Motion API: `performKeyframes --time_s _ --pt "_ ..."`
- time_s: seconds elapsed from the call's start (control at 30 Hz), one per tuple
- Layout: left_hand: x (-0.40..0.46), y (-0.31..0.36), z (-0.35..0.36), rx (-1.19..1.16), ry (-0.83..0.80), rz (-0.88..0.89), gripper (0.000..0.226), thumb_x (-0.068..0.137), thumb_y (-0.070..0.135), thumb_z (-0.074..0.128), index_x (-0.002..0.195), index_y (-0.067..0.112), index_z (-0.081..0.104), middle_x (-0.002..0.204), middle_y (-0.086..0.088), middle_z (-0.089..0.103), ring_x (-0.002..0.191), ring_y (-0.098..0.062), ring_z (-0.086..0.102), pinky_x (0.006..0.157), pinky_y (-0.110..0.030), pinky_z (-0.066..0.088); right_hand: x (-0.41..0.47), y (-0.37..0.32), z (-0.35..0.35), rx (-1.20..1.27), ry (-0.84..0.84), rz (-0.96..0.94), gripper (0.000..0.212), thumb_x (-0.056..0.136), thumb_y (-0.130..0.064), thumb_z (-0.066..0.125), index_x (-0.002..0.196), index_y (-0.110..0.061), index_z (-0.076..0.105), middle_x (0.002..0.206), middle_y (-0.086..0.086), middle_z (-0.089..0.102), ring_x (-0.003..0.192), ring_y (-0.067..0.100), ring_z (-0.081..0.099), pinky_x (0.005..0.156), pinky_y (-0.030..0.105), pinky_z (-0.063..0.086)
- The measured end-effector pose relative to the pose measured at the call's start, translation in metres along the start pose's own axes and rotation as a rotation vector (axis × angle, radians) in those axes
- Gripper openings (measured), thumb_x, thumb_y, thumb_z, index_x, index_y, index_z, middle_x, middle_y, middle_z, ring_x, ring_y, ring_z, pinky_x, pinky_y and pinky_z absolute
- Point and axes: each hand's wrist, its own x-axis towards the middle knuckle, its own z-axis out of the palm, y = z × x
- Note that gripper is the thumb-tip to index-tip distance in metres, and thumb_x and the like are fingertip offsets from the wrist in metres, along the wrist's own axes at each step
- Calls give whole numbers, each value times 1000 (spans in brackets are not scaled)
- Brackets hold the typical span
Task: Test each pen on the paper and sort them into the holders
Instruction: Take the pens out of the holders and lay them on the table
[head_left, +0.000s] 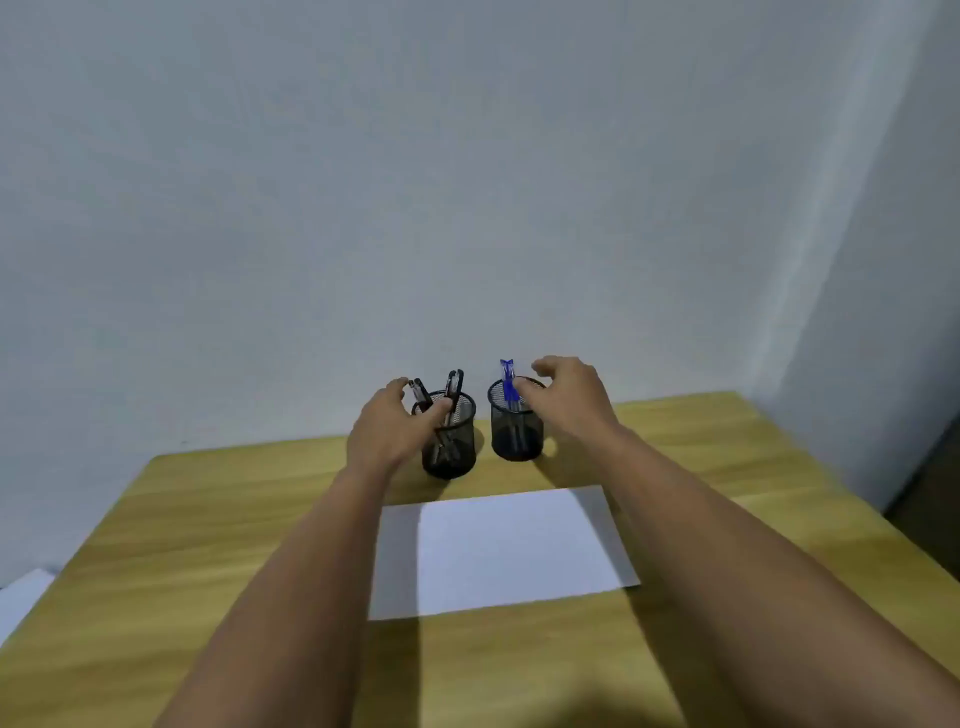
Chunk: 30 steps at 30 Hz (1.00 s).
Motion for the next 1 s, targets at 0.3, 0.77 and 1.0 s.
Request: performKeyframes --time_s 0.3,0.77,1.0 --pt "67 -19 31 -533 -163 -88 42 75 51 85 98 17 78 95 -4 78 88 -18 72 75 -29 56 64 18 52 8 48 108 49 89 -62 74 113 -20 79 119 1 79 115 26 71 99 43 57" --pt "82 -16 40 -499 -388 -40 33 87 35 78 100 5 76 97 -11 79 87 -19 72 84 -31 54 75 20 71 59 67 109 41 94 -51 69 69 -18 65 72 -3 70 80 27 69 82 42 57" --pt "83 -13 40 -458 -332 34 33 102 38 58 106 8 72 102 1 79 97 -15 74 87 -31 57 74 17 67 19 115 112 51 102 -38 64 60 -15 46 57 -5 49 60 18 47 83 42 44"
